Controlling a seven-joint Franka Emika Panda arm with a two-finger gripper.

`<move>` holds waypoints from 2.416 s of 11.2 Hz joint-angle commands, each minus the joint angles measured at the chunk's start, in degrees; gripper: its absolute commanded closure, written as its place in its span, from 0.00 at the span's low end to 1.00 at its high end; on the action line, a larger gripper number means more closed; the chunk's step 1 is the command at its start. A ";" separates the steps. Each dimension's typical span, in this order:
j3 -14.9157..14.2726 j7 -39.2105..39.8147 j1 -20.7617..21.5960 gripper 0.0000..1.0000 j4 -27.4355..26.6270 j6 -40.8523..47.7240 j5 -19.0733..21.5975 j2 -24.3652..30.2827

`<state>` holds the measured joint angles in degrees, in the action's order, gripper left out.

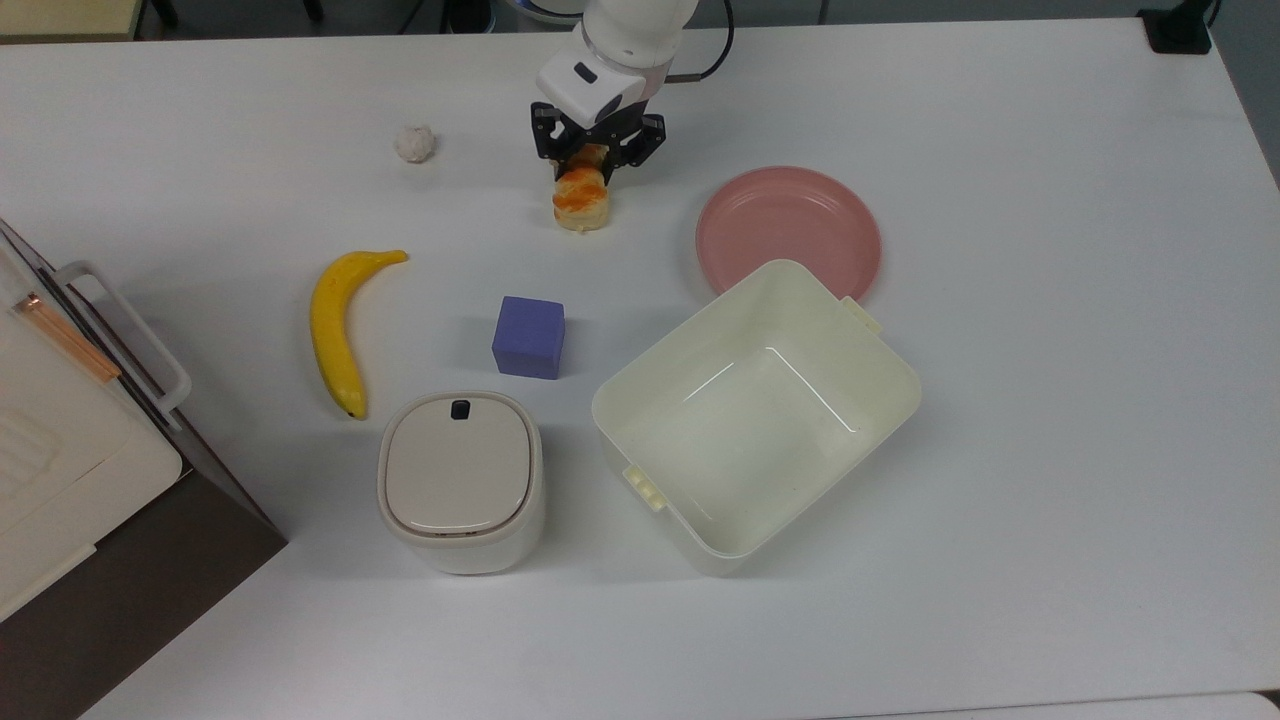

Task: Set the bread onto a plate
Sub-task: 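Close the gripper on the bread roll and lift it, then carry the held bread roll over to the pink plate, then lower the bread roll onto the plate and open the gripper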

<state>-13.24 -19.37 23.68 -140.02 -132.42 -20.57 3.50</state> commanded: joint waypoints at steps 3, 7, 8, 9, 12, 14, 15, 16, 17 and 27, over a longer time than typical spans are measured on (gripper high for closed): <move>-0.03 7.74 -3.02 1.00 13.06 8.56 3.48 -1.29; 4.27 20.69 -3.57 1.00 28.49 27.38 9.14 -9.39; 4.80 19.03 -1.56 1.00 28.49 27.48 9.23 -9.04; 4.89 14.14 0.38 1.00 28.49 26.96 9.23 -9.04; 7.42 4.11 3.56 1.00 28.67 24.94 9.32 -8.95; 9.72 0.57 4.00 1.00 28.40 21.44 9.66 -9.39; 10.68 -1.79 5.39 1.00 28.49 18.98 11.06 -9.91; 11.56 -4.60 5.58 1.00 28.66 16.78 11.07 -10.96; 13.14 -6.11 5.58 1.00 29.19 16.32 10.72 -12.71; 15.44 7.39 3.56 0.00 34.91 27.82 4.06 -18.27</move>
<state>1.50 -18.54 27.48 -105.22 -109.86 -13.62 -16.60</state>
